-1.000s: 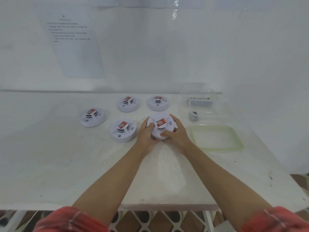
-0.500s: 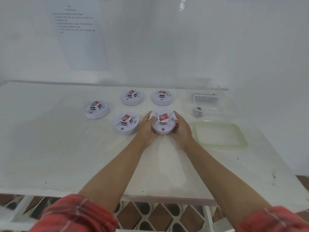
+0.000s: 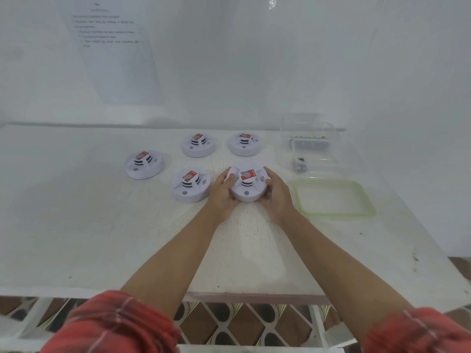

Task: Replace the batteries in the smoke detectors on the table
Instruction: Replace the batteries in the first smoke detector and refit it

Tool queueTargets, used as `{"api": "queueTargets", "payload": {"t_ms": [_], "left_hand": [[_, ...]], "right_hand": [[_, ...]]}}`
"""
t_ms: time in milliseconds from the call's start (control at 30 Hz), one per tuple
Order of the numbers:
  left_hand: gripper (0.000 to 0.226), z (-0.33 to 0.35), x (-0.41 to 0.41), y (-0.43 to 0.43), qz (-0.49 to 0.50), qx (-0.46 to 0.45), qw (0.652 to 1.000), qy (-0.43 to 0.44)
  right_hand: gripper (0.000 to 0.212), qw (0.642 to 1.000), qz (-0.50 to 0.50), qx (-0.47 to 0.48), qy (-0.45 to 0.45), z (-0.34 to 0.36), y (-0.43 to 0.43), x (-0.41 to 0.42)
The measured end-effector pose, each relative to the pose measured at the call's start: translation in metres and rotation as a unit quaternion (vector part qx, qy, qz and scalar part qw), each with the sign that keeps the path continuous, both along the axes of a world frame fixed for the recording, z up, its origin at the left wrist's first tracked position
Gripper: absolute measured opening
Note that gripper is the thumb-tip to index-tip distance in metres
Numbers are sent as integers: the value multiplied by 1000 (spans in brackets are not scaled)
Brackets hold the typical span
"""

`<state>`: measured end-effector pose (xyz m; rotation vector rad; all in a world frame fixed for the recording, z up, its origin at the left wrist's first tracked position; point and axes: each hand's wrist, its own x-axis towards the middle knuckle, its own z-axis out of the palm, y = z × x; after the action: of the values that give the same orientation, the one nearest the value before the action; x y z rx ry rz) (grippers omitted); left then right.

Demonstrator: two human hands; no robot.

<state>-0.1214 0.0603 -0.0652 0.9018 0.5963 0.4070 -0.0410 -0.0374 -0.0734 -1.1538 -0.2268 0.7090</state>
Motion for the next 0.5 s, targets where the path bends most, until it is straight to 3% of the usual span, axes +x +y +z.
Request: {"api": "queueTargets", "payload": {"t_ms": [500], "left_hand": [[45,-1,0,1,-7,-3,1000,2]], "right_hand": [[47,1000,-8,-7,8,-4,1,3]]}}
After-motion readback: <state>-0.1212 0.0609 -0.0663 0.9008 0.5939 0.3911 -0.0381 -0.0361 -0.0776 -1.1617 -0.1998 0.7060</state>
